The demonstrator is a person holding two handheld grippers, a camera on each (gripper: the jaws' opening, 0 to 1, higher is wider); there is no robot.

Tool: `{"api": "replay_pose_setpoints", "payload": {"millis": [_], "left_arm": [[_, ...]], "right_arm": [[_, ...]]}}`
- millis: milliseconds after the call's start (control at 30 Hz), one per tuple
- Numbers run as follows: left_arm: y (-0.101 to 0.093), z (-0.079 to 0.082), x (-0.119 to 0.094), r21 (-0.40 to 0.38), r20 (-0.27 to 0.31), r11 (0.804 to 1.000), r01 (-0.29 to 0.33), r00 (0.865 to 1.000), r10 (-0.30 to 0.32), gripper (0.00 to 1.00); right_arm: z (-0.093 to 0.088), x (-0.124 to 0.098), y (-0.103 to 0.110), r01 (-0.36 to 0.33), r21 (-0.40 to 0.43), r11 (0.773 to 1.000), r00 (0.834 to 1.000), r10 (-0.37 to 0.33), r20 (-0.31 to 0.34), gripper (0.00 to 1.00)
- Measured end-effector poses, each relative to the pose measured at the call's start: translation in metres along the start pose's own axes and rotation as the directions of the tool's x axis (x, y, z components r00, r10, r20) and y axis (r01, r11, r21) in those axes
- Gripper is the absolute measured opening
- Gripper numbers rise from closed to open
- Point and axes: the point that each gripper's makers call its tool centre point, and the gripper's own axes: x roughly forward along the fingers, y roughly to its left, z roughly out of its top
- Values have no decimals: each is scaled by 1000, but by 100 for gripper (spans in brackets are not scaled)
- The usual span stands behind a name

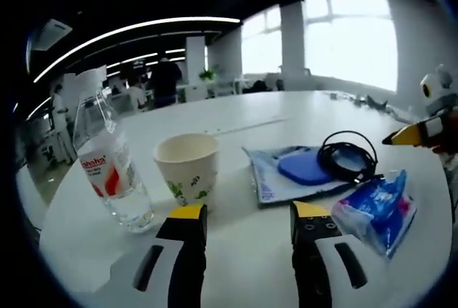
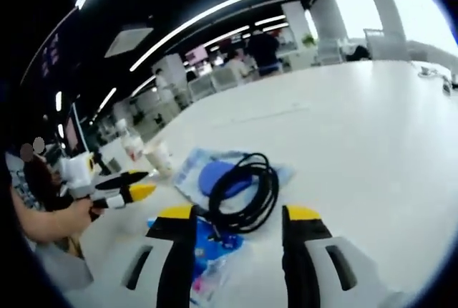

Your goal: Arrange the tabletop items into an orderly group along one side of the table until the central work area is clear of visible clutter.

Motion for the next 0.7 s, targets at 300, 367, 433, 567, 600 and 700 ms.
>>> {"api": "replay_pose_setpoints", "payload": {"millis": [300, 367, 433, 567, 600, 700], "left_arm": [[-9, 3, -4, 5, 5, 1000, 23, 1000, -23, 43], [-12, 6, -5, 5, 12, 1000, 31, 999, -31, 44], [-14, 8, -6, 8, 18, 999, 39, 999, -39, 43], [-15, 9, -8, 12, 17, 999, 45, 999, -45, 43], [-16, 8, -9, 11, 16, 999, 46, 999, -46, 43], [-18, 8, -12, 15, 11, 998, 53, 999, -53, 43]], "right_arm": [[5, 13, -2, 8, 9, 1000, 1000, -8, -1, 36], [7, 17, -4, 14, 12, 1000, 1000, -14, 0, 34], [8, 19, -5, 20, 13, 1000, 1000, -20, 4, 31], [10, 22, -7, 30, 19, 999, 1000, -30, 5, 26], [10, 23, -8, 37, 19, 999, 999, -37, 1, 25], [9, 24, -11, 47, 19, 999, 999, -47, -4, 22]]}}
